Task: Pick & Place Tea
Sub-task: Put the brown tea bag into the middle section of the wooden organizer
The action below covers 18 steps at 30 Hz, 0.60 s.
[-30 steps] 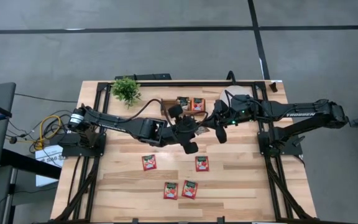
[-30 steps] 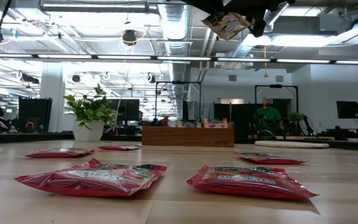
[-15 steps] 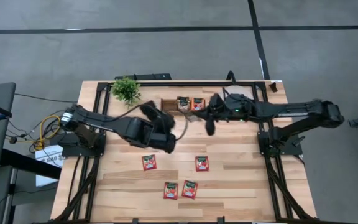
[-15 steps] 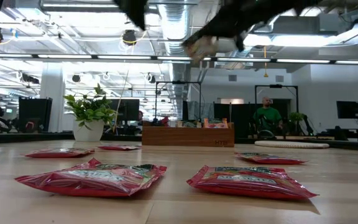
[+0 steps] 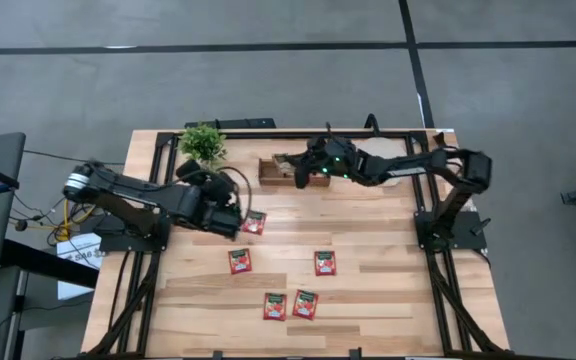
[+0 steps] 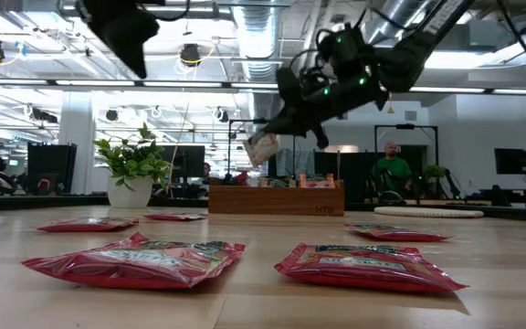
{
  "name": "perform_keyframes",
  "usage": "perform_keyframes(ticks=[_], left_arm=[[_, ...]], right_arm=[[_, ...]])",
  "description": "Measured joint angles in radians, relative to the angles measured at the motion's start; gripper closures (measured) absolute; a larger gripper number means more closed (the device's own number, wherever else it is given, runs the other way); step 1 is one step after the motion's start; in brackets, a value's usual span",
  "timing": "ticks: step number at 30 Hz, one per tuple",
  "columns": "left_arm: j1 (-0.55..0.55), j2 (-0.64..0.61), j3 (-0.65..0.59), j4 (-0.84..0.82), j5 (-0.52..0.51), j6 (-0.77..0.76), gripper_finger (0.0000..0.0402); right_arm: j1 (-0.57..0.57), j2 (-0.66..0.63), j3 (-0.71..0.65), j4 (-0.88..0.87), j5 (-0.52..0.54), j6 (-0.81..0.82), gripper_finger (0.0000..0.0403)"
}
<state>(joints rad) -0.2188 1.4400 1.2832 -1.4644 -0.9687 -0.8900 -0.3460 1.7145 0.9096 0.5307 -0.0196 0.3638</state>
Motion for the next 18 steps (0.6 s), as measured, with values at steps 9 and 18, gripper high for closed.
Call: perform_keyframes(ticks=[9,18], left_arm=[[0.0,-0.208,-0.166,0.108,0.037,0.004,0.0229],[0.0,-0.267,-0.187,0.113,0.037,0.054,0.0229]], right_arm=[[-0.034,0.09,0.001,0.041,0.147,-0.001,0.0403],[-0.034,0.091,0.002,-0.024,0.195,-0.032,0.0403]])
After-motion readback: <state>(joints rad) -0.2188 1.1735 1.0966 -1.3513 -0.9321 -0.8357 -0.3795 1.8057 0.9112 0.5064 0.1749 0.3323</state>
